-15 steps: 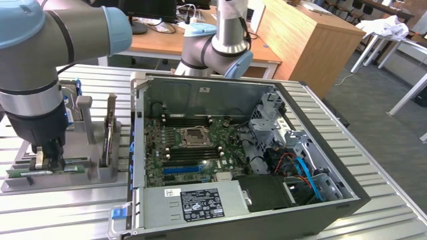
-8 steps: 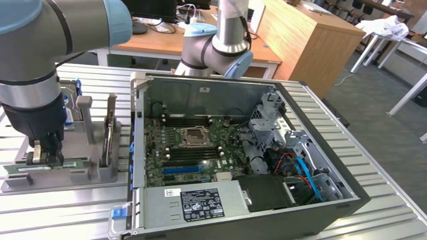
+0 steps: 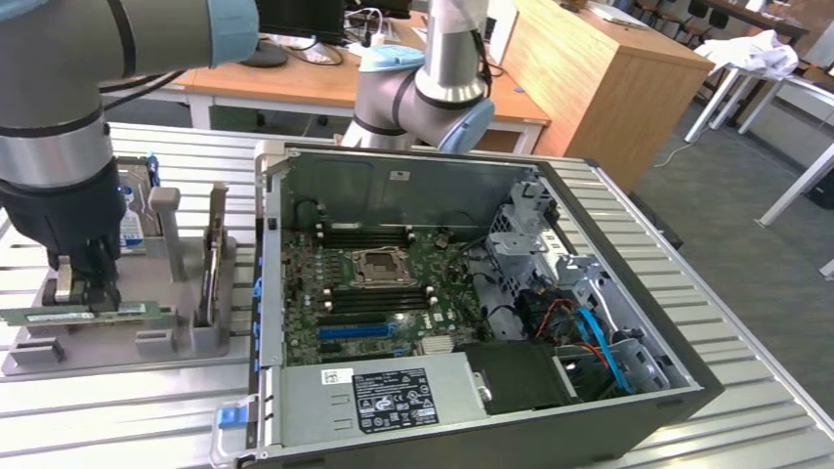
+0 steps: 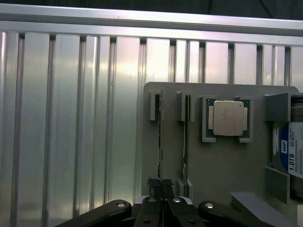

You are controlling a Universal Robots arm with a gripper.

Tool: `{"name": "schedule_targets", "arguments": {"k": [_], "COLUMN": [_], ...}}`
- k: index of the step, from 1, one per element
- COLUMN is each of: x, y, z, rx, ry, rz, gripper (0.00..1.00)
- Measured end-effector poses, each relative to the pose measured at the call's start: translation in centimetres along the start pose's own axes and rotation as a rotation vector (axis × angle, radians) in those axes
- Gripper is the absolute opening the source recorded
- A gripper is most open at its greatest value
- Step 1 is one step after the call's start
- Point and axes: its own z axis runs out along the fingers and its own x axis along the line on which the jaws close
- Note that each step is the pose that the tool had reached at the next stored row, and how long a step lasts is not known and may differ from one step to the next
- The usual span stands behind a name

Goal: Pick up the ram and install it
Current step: 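Pick up the ram and move it above insertion slot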

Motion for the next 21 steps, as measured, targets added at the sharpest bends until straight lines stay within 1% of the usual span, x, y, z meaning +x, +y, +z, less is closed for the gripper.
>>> {"name": "schedule_targets", "arguments": {"k": [7, 15, 21], "x": [-0.1, -0.1, -0.2], "y": [0.06, 0.13, 0.18], "z": [-1.98, -4.57, -6.23], "rx": [0.0, 0.0, 0.0], "ry": [0.0, 0.0, 0.0], "rz": [0.0, 0.001, 0.002], "gripper": [0.11, 0.11, 0.11]}}
